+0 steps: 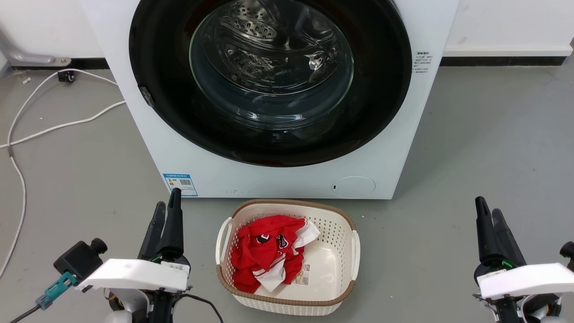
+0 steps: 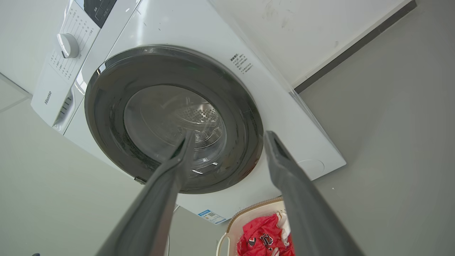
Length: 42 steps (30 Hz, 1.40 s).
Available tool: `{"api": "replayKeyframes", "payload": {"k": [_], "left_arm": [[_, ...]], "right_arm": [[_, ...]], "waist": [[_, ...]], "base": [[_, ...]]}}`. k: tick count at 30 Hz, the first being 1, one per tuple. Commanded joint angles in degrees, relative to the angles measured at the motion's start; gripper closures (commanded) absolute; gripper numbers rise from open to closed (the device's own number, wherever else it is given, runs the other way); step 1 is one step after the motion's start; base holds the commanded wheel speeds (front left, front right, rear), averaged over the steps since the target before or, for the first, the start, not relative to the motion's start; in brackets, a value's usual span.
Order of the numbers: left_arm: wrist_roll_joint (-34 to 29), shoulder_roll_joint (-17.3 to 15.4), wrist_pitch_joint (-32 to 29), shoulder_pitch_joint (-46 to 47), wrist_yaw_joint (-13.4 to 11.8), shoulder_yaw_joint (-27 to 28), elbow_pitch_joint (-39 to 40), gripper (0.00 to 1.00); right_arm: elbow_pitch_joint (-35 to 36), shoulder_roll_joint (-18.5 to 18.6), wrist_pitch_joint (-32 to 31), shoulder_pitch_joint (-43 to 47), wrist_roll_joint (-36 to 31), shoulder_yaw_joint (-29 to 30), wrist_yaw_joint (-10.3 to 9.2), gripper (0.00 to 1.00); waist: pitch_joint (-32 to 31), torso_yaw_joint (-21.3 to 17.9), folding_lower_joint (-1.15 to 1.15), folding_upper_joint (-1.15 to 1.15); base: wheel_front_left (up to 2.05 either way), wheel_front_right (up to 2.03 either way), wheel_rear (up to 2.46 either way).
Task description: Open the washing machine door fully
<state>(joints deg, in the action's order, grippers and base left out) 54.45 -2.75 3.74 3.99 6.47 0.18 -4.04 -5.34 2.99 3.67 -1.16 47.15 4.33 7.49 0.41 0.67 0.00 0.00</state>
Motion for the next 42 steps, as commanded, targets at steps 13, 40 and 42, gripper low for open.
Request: {"api": "replayKeyframes", "payload": {"k": [13, 40, 42], "left_arm": [[-13.8, -0.2, 2.7, 1.3, -1.5, -2.0, 0.9, 0.0], [-33.3, -0.2, 6.9, 0.8, -4.1, -4.1, 0.2, 0.0], [-34.4, -0.2, 7.2, 0.7, -4.4, -4.2, 0.2, 0.0]], "right_arm": [[1.9, 0.0, 2.8, 0.4, -12.4, -0.6, 0.0, 0.0], [3.5, -0.1, 4.3, 2.4, -31.0, -2.3, 0.0, 0.0], [3.6, -0.1, 4.5, 2.5, -32.1, -2.6, 0.0, 0.0]], "waist": [[-0.1, -0.1, 0.0, 0.0], [-0.6, -0.1, 0.0, 0.0], [-0.6, -0.1, 0.0, 0.0]], "base": [[0.0, 0.0, 0.0], [0.0, 0.0, 0.0], [0.0, 0.0, 0.0]]}}
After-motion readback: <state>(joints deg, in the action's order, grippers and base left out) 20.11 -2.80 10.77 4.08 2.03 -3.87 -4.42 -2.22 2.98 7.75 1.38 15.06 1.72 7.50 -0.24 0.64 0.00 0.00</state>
